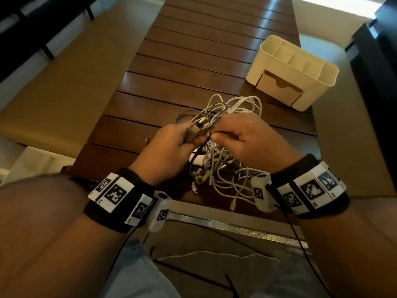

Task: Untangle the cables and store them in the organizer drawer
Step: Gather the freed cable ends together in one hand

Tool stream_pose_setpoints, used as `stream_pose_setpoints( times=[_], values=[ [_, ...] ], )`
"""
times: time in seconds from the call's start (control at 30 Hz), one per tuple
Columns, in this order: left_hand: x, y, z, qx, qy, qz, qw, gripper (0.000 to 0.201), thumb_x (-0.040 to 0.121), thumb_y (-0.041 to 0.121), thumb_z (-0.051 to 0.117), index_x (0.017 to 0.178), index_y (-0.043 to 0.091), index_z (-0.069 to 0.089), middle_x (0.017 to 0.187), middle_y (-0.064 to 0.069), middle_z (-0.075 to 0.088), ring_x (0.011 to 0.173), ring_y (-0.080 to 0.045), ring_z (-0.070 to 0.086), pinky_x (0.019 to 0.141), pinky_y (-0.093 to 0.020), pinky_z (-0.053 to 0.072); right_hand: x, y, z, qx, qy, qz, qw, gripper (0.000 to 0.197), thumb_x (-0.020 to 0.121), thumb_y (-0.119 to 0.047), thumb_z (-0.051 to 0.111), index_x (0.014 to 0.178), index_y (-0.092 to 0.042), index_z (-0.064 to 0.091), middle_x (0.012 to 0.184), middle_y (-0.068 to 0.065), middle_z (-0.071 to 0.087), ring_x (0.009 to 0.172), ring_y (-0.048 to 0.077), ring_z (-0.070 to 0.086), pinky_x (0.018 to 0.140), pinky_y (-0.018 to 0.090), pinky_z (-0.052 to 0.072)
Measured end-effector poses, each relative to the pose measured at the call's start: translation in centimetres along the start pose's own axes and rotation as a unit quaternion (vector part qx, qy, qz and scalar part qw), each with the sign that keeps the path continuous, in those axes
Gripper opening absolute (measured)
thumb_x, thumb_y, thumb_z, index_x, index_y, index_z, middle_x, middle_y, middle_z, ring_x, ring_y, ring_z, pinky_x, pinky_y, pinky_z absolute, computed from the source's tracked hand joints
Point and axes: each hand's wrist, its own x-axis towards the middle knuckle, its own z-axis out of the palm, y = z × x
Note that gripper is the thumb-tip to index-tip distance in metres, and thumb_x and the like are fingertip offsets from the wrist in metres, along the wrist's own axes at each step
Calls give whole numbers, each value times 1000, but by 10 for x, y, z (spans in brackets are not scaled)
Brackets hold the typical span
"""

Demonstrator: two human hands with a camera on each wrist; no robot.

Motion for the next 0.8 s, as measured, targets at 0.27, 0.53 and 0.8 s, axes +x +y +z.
stream_pose_setpoints(
  times=[0.27,0.53,0.8],
  values=[
    [-2,2,-22,-180,25,-18,983,21,97,29,57,87,13,64,64,4,58,51,-8,44,49,-23,35,-2,11,13,48,52,40,997,11,101,-26,52,94,-24,60,82,-12,54,78,2,51,68,9,35],
    [-5,-15,-29,-145,33,-108,983,23,101,31,53,84,20,65,70,2,67,61,-22,58,60,-35,49,-8,29,10,73,96,126,985,12,101,-17,51,98,-25,59,88,-16,52,81,-4,49,69,6,34],
    [-2,7,1,49,5,-85,995,18,100,27,56,84,32,55,72,12,59,63,-3,53,52,-15,37,-3,24,18,-41,43,27,998,19,97,-19,55,103,-10,71,92,-8,54,83,4,47,73,16,36]
  ],
)
